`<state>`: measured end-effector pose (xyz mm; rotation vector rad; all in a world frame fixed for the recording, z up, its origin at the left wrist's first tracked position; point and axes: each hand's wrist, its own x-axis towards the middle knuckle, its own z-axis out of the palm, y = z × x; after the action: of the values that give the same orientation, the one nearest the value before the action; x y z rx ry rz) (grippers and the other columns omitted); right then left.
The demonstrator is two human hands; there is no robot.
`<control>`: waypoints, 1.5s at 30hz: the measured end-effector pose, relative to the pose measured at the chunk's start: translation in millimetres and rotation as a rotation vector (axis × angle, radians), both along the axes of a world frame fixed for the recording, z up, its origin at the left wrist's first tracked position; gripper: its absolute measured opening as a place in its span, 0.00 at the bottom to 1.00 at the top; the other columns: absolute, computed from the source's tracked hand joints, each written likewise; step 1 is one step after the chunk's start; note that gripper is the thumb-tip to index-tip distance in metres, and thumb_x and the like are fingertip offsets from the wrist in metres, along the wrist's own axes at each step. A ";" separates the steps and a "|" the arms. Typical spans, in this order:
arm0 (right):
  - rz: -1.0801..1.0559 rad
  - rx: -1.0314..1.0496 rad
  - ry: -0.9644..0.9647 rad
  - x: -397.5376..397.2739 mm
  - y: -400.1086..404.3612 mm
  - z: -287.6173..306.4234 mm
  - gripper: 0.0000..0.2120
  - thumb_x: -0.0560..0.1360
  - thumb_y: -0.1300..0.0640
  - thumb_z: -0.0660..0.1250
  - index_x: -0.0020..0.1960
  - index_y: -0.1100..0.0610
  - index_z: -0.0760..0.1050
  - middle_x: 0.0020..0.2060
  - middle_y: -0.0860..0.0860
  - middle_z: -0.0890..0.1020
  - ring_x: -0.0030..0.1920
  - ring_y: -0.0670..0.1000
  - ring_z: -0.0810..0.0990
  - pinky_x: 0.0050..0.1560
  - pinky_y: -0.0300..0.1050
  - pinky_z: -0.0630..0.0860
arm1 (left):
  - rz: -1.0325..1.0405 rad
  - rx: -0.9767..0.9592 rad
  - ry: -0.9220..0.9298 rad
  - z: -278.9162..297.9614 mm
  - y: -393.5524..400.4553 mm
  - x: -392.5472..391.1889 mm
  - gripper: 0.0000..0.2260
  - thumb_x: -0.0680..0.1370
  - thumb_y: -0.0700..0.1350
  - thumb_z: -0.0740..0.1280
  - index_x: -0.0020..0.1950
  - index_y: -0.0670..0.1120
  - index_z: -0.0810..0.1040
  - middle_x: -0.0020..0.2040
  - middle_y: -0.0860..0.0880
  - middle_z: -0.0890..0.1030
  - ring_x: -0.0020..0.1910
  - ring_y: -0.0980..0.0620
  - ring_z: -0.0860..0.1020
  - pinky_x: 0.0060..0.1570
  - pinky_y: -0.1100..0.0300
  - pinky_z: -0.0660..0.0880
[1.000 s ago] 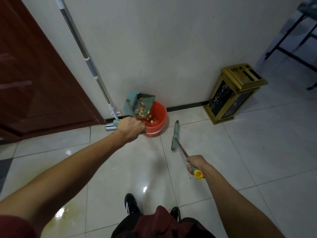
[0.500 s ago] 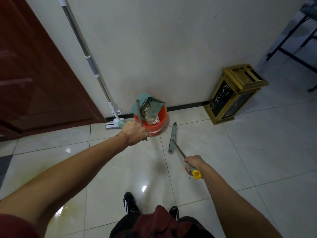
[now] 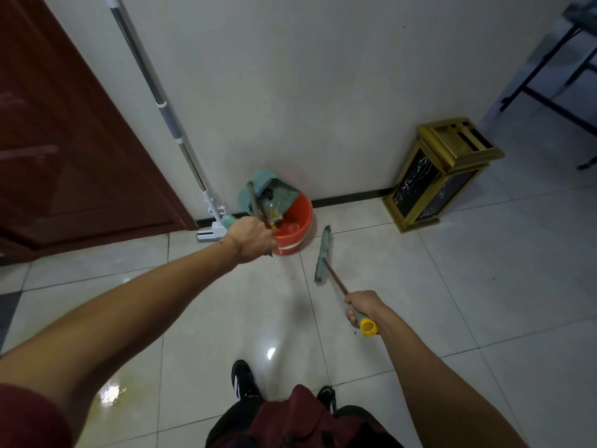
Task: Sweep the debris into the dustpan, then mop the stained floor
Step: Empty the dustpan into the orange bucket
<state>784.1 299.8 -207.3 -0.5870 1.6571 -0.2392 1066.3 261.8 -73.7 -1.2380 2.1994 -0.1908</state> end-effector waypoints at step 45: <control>-0.050 -0.019 -0.037 -15.2 21.8 -0.4 0.03 0.79 0.66 0.62 0.49 0.66 0.73 0.27 0.58 0.74 0.20 0.51 0.70 0.21 0.37 0.70 | -0.154 0.061 -0.213 -22.4 32.3 -55.5 0.10 0.81 0.39 0.65 0.59 0.48 0.81 0.52 0.48 0.83 0.51 0.43 0.81 0.46 0.54 0.78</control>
<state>768.9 321.5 -207.7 -0.5530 1.6369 -0.3001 1010.7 294.1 -96.1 -0.9689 2.0980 -0.3008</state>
